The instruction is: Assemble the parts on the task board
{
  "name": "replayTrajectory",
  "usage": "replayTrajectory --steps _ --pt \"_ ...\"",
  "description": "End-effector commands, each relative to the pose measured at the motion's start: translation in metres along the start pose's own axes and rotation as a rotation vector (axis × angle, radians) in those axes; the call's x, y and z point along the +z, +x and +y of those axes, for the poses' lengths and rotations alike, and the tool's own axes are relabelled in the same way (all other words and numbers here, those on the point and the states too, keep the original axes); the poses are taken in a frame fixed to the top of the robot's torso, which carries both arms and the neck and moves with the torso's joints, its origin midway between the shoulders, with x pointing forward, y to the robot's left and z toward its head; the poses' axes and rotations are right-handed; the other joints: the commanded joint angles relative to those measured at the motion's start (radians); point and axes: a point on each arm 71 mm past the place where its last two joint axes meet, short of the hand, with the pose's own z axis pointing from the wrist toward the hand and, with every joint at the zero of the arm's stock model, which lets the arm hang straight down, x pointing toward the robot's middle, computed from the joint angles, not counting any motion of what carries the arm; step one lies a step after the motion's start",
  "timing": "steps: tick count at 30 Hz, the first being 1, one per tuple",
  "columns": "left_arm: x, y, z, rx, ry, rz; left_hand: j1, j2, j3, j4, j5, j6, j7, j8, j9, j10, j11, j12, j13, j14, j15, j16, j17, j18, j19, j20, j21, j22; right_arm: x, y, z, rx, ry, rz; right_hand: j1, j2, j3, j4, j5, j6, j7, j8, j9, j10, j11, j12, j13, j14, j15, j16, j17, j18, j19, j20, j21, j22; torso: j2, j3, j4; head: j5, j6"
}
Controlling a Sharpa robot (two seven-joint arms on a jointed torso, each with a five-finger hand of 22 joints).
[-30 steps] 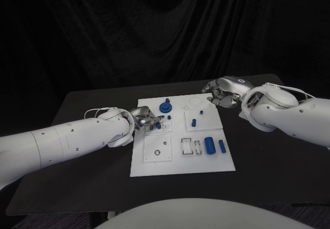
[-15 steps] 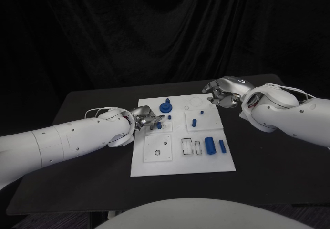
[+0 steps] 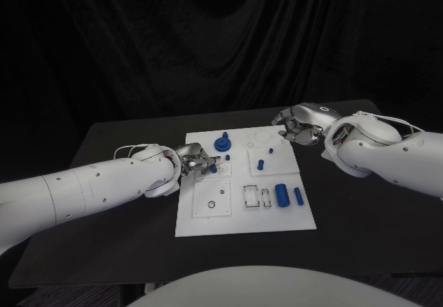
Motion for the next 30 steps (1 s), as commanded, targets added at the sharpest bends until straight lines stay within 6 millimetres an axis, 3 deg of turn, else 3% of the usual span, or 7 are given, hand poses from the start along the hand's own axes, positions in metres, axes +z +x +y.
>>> replayTrajectory --steps 1,13,16,30 --pt "-0.0002 0.003 -0.0006 -0.001 0.003 0.022 0.046 -0.006 0.025 -0.018 0.02 0.012 0.0 -0.01 0.003 0.107 -0.01 0.003 0.262 0.107 -0.01 0.003 0.263 0.004 0.001 -0.008 -0.007 0.003 -0.0006 0.0016 -0.0011 -0.002 0.017 0.011 -0.009 -0.001 0.004 0.0 0.005 0.007 -0.001 -0.002 -0.001 -0.004 0.001 -0.006 -0.001 -0.001 0.003 -0.003 0.0 -0.003 -0.005 0.001 -0.006 0.093 0.0 0.0 -0.0004 0.0 0.0" --pt "-0.0001 0.0045 -0.0003 0.001 0.003 0.033 0.124 -0.045 0.109 -0.084 0.036 0.02 -0.004 -0.039 0.001 0.107 -0.014 0.003 0.262 0.107 -0.014 0.003 0.263 0.005 0.002 -0.012 -0.015 0.008 -0.0004 0.0018 -0.0009 -0.002 0.017 0.013 -0.01 -0.001 0.006 0.0 0.004 0.009 0.0 -0.001 -0.001 -0.012 0.001 -0.01 -0.008 -0.001 0.003 -0.005 -0.002 -0.003 -0.006 0.002 -0.008 0.093 0.0 -0.0001 -0.001 0.004 0.0" --pt "-0.0002 0.0048 -0.0001 0.001 0.001 0.036 0.147 -0.063 0.159 -0.122 0.043 0.029 -0.008 -0.047 0.0 0.107 -0.018 0.003 0.262 0.107 -0.017 0.003 0.263 0.004 0.005 -0.015 -0.016 0.013 -0.0004 0.0018 -0.0009 -0.002 0.017 0.013 -0.01 -0.001 0.006 0.0 0.004 0.009 0.0 -0.001 -0.001 -0.012 0.001 -0.01 -0.008 -0.001 0.003 -0.005 -0.002 -0.003 -0.006 0.002 -0.008 0.093 0.001 0.0001 -0.0004 0.004 0.0" --pt "-0.0005 0.0053 0.0008 0.0 0.004 0.035 0.138 -0.075 0.2 -0.135 0.044 0.052 -0.011 -0.051 -0.003 0.107 -0.02 0.003 0.262 0.107 -0.019 0.003 0.263 0.004 0.006 -0.017 -0.018 0.016 -0.0001 0.002 -0.0007 -0.002 0.017 0.014 -0.011 -0.001 0.007 0.0 0.004 0.01 0.0 -0.001 -0.002 -0.016 0.001 -0.013 -0.012 -0.002 0.003 -0.005 -0.003 -0.003 -0.006 0.002 -0.008 0.092 0.001 -0.0002 -0.0003 0.005 0.0"
